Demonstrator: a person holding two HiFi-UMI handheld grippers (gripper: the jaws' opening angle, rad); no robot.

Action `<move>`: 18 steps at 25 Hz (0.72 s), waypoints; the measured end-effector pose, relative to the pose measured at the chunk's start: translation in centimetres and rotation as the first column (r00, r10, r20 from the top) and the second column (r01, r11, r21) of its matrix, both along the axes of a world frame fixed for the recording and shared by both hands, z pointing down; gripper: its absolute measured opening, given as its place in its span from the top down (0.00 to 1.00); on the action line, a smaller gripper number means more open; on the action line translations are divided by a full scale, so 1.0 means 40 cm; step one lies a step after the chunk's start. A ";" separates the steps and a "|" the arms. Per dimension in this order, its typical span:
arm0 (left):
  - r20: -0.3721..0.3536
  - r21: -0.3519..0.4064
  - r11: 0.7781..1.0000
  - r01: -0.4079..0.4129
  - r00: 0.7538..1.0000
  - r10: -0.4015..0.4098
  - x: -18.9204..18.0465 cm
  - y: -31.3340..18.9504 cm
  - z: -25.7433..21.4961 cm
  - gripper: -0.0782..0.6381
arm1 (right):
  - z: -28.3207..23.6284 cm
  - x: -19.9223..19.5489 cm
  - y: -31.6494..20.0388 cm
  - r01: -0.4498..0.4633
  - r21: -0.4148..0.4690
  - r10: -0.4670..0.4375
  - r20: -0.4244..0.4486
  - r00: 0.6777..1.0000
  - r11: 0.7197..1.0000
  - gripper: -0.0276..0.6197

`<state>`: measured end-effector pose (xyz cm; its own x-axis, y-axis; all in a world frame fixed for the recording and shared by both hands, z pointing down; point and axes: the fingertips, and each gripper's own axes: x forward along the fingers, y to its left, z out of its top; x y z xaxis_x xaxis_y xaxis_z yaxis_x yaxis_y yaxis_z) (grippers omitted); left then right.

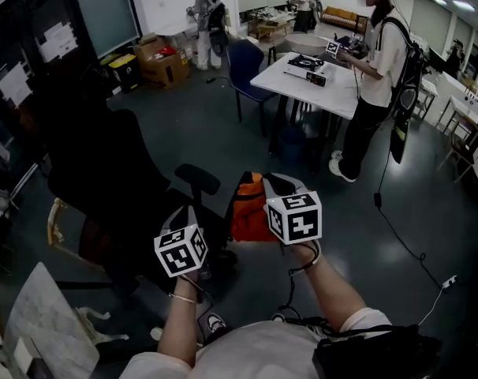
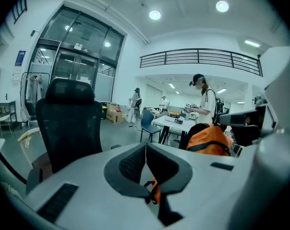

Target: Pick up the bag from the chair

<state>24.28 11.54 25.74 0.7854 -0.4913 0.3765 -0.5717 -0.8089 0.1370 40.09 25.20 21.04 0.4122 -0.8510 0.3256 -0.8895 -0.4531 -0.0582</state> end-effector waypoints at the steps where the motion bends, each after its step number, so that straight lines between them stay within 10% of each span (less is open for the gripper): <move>1: -0.003 -0.002 1.000 -0.006 1.000 0.006 0.007 0.001 -0.001 0.87 | 0.003 0.005 0.007 -0.008 -0.006 0.008 -0.001 1.000 1.000 0.90; 18: 0.020 -0.032 0.995 -0.090 0.996 0.091 0.082 0.023 0.048 0.87 | 0.036 0.026 0.044 -0.058 -0.048 0.056 -0.036 0.998 0.997 0.90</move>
